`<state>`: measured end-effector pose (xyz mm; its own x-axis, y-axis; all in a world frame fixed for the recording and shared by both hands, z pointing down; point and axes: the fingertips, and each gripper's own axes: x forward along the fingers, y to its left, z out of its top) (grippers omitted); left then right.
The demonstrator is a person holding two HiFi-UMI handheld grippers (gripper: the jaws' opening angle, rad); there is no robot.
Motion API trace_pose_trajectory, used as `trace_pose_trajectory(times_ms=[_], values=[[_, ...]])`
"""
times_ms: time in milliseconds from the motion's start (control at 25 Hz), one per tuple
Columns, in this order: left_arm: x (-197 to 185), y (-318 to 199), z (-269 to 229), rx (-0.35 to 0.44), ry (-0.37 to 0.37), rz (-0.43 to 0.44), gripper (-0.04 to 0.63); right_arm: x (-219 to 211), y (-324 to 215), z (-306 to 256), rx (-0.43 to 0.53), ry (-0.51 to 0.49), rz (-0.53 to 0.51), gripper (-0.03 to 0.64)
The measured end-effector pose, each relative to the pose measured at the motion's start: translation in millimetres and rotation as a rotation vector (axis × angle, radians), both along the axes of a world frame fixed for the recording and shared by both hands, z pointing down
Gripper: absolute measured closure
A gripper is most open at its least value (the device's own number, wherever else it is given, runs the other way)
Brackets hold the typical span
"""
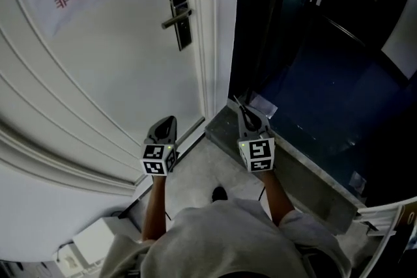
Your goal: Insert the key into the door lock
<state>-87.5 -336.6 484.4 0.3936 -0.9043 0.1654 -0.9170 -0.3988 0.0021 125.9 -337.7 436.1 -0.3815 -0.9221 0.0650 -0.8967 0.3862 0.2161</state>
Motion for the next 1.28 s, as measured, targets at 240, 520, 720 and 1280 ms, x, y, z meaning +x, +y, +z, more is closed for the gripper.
trace_pose_trajectory(times_ms=[240,520,720,1280], values=[[17,-64,6,-0.021,-0.013,-0.019,0.578,11,-68,7,-0.016,-0.007,-0.035,0.588],[20,-101,13,-0.040,-0.023,-0.045,0.578,4,-117,18,-0.040,-0.016,-0.083,0.588],[8,-114,15,-0.050,-0.028,-0.060,0.578,-5,-137,22,-0.055,-0.026,-0.090,0.588],[-27,-143,-2,-0.016,-0.029,-0.048,0.578,-21,-161,8,-0.028,-0.010,-0.043,0.588]])
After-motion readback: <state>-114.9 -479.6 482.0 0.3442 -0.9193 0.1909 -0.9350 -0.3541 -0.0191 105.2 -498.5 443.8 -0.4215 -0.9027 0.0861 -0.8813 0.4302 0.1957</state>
